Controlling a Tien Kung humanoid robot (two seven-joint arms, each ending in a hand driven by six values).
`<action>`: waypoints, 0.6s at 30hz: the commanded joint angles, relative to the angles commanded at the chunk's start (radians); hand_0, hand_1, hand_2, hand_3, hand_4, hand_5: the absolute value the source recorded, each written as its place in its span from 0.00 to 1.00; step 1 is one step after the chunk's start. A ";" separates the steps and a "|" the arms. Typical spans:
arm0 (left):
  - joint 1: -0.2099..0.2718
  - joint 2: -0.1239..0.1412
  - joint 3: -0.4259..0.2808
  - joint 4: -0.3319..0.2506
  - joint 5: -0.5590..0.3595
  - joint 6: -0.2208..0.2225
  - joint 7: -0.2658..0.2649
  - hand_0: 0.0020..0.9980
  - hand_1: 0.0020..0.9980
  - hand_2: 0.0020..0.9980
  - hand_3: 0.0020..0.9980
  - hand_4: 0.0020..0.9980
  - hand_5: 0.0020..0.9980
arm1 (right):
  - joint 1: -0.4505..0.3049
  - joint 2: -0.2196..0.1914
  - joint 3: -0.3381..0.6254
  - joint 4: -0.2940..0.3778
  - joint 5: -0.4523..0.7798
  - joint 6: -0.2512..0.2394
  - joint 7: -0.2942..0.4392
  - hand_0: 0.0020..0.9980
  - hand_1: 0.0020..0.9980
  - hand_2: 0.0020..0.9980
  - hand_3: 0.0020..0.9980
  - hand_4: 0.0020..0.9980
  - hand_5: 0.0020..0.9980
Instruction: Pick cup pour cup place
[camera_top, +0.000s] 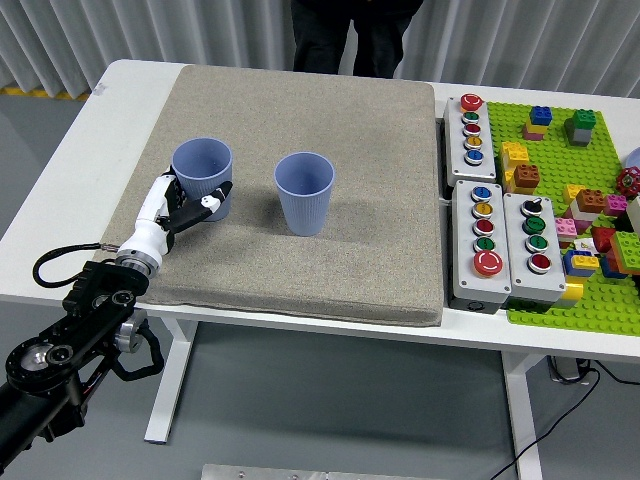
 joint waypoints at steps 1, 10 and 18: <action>0.000 0.000 0.001 0.000 -0.001 0.001 0.000 1.00 1.00 1.00 1.00 0.71 0.16 | 0.000 0.000 0.000 0.000 0.001 0.000 0.000 0.69 0.65 0.58 0.58 0.00 0.07; -0.007 -0.002 0.005 0.010 -0.022 0.022 -0.013 0.96 0.93 1.00 1.00 0.73 0.19 | 0.001 0.000 -0.001 0.000 0.000 0.000 0.000 0.69 0.65 0.58 0.58 0.00 0.06; 0.001 -0.007 0.007 0.003 -0.009 0.028 -0.015 0.85 0.82 0.96 0.99 0.73 0.19 | 0.000 0.000 0.000 0.000 -0.003 0.001 0.000 0.69 0.65 0.58 0.58 0.00 0.06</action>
